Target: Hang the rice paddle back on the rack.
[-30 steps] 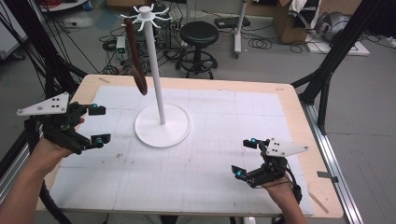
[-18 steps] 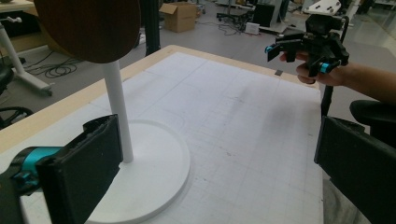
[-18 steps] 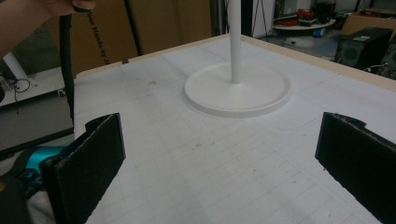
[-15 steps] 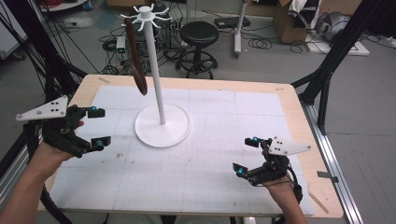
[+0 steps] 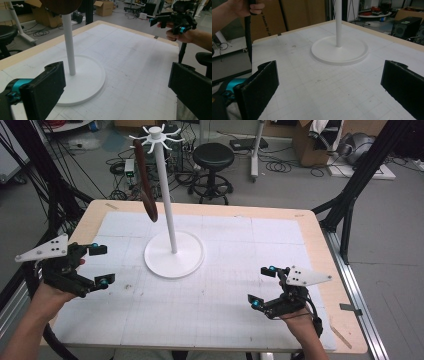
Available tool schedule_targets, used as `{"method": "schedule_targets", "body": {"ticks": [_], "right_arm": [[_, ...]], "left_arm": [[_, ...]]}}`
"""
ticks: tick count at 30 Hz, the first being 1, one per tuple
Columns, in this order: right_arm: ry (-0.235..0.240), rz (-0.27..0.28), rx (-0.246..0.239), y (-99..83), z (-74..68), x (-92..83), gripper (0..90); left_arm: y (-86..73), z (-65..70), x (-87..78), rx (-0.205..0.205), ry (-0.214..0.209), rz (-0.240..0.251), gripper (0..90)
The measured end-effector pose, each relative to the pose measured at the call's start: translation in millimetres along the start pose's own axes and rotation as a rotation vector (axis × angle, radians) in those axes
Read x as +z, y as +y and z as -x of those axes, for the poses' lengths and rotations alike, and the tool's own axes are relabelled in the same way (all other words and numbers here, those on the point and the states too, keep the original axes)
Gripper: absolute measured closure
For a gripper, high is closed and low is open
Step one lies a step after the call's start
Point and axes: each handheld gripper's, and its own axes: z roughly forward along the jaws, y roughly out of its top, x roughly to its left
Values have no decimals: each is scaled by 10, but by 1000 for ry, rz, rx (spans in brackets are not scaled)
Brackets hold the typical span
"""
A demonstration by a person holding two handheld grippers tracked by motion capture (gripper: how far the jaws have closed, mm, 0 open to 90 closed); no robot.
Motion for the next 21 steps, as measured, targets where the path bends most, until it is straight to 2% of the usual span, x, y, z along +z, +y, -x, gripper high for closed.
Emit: {"method": "schedule_targets", "body": {"ticks": [8, 13, 17, 21], "right_arm": [[-3, 2, 2, -1, -1, 4, 3], [-9, 7, 0, 0, 0, -7, 3], [-11, 6, 2, 1, -5, -11, 3], [-13, 11, -7, 0, -2, -16, 3]], "left_arm": [[-131, 12, -33, -15, 9, 35, 17], [-221, 25, -12, -27, 6, 39, 17], [-269, 41, 0, -21, 2, 51, 17], [-316, 41, 22, -27, -2, 41, 17]]}}
